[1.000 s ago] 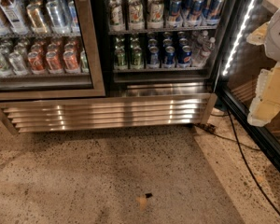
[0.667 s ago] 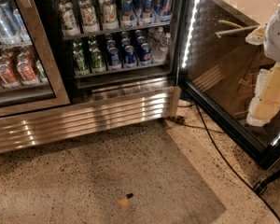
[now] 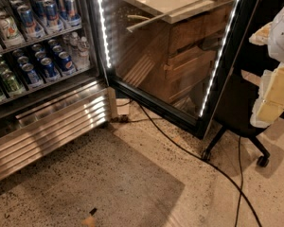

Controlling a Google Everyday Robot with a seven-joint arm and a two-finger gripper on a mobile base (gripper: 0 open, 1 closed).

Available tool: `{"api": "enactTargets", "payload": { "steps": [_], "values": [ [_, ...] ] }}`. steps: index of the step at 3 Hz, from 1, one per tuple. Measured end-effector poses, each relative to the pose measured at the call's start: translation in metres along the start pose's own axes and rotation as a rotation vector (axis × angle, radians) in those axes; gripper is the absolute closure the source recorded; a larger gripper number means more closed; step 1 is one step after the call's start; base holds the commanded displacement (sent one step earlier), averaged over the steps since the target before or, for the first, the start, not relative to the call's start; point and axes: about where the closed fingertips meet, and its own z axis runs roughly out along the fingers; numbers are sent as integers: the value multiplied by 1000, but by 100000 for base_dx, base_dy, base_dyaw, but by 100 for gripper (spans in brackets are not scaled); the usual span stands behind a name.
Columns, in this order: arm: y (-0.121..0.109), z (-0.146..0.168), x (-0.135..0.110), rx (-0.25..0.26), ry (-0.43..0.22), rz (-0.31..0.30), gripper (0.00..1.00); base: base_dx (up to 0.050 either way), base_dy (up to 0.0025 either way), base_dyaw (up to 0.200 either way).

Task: Close right fridge door

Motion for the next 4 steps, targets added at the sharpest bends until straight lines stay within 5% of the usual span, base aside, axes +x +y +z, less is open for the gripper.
{"api": "enactTargets", "payload": {
  "steps": [1, 4],
  "values": [
    [0, 0, 0, 0, 0, 0, 0, 2, -3, -19770],
    [-15, 26, -24, -48, 0, 15, 0, 0, 0, 0]
  ]
}}
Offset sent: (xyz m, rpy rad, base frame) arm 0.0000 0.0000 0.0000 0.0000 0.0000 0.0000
